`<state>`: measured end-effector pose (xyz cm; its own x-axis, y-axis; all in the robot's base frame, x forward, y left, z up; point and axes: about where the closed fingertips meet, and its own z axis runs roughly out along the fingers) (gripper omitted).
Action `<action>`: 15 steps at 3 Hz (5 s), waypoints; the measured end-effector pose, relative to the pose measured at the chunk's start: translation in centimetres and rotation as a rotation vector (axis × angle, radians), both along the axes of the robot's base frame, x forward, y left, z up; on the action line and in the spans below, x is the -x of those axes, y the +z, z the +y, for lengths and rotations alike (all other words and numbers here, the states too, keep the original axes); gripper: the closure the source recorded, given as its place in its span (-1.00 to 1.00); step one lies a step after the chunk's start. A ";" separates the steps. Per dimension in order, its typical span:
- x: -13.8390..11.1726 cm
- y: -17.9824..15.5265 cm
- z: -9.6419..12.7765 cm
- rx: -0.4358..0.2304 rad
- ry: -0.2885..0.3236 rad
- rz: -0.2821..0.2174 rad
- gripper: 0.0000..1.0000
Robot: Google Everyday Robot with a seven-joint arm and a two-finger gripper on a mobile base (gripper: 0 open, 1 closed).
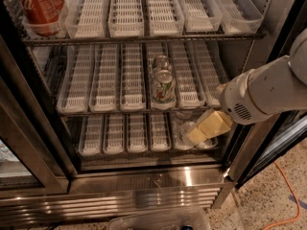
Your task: Pick 7up can from middle shelf of fridge
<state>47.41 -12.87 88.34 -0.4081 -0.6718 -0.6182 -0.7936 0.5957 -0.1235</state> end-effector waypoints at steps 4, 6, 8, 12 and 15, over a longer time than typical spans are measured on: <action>-0.1 -8.1 5.3 -0.310 -0.139 0.061 -1.00; -3.3 -8.6 7.6 -0.437 -0.227 -0.040 -1.00; -5.2 -6.2 7.2 -0.501 -0.271 -0.137 -1.00; -7.0 -6.0 8.7 -0.554 -0.291 -0.276 -1.00; -10.0 -5.3 8.1 -0.539 -0.383 -0.459 -1.00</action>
Offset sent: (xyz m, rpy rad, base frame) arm -0.0035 0.0248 -0.0791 0.2246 0.1551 -0.0774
